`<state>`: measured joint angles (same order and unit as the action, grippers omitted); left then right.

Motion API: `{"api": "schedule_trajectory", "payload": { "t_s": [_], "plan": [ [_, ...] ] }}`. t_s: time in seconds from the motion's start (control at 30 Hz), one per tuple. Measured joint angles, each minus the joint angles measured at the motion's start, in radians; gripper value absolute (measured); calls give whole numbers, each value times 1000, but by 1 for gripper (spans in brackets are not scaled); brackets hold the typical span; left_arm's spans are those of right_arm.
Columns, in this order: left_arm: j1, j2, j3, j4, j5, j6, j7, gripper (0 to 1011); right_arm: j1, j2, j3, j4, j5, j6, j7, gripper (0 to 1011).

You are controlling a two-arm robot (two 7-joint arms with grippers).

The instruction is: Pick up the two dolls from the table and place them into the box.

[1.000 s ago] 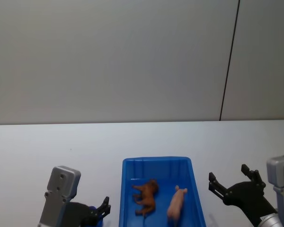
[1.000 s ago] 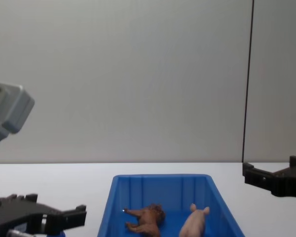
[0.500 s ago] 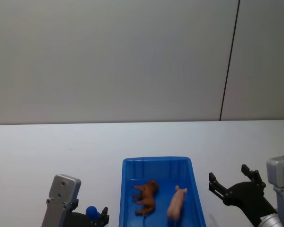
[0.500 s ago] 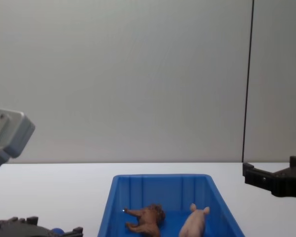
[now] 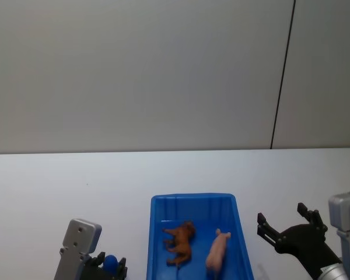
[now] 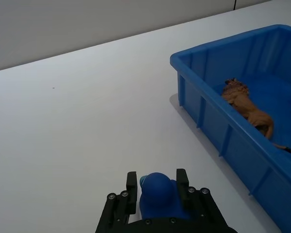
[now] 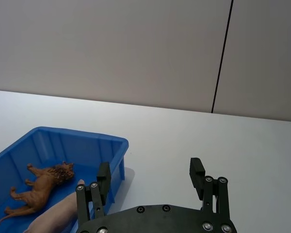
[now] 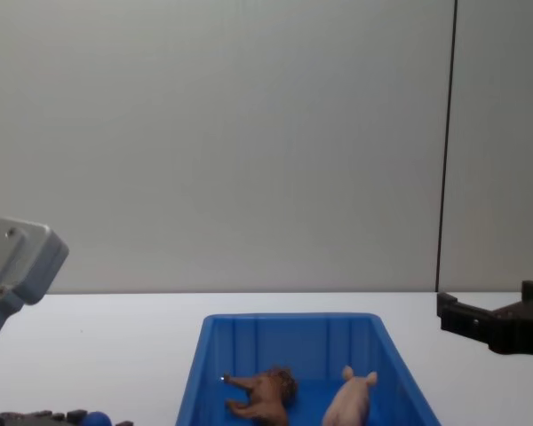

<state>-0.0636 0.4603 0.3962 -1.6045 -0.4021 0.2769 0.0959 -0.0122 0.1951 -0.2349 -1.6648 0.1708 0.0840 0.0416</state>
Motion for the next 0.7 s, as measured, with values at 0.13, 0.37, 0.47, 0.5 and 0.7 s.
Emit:
{"api": "schedule_trajectory", "payload": {
  "t_s": [0.13,0.37,0.47,0.5,0.7],
  "plan": [
    [0,-2,-2,5,4,-6,-2,383,0,0,0,0,0,0,0,1001],
    [4,-3,-5,6,13,-29,-4,300,0,0,0,0,0,0,0,1001],
    [5,-3,-7,0,18,-37,-4,282,0,0,0,0,0,0,0,1001],
    [5,-2,-8,-6,23,-42,-4,275,0,0,0,0,0,0,0,1001],
    [2,1,-15,-42,54,-61,-7,240,0,0,0,0,0,0,0,1001]
  ]
}}
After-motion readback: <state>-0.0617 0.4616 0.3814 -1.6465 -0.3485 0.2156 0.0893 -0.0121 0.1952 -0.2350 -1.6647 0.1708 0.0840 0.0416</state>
